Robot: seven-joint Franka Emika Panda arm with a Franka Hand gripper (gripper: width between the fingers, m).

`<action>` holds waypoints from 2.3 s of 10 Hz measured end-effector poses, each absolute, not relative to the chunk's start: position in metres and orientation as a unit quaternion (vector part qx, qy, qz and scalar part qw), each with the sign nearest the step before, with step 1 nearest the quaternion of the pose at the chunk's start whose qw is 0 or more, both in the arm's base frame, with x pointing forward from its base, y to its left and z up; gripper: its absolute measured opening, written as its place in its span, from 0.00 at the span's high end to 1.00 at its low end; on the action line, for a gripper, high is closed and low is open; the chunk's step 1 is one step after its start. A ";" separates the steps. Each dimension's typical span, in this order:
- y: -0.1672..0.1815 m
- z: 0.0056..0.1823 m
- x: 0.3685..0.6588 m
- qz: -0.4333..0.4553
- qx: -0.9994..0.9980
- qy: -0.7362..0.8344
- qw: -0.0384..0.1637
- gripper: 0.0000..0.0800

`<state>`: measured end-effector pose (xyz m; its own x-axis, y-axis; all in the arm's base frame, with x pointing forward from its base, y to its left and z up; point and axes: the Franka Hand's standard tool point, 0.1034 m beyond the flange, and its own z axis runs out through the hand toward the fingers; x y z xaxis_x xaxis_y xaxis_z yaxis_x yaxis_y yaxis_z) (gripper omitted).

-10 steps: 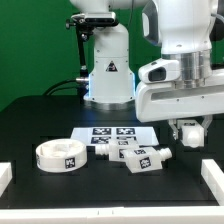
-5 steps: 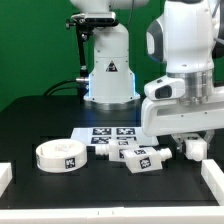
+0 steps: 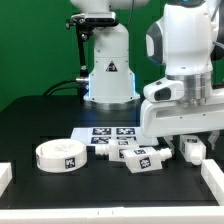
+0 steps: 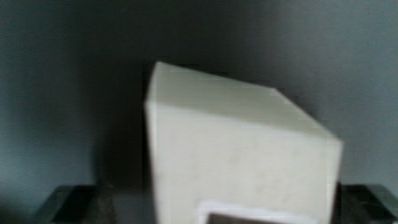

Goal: Assemble stool

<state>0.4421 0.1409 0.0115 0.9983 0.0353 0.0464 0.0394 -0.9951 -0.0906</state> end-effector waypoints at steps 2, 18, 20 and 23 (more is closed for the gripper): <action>0.129 0.039 0.445 -0.013 -0.999 -0.025 0.047 0.19; -0.061 0.060 0.456 -0.011 -0.982 -0.179 0.050 0.19; -0.086 0.062 0.454 0.005 -0.980 -0.187 0.061 0.19; -0.139 0.045 0.446 0.012 -0.982 -0.177 0.059 0.19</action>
Offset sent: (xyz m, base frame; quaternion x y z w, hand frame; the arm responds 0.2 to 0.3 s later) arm 0.0072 -0.0492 0.0619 0.0215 -0.0496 -0.0334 0.9980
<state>0.4459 -0.1392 0.0454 0.9372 0.3487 -0.0034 0.3457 -0.9305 -0.1208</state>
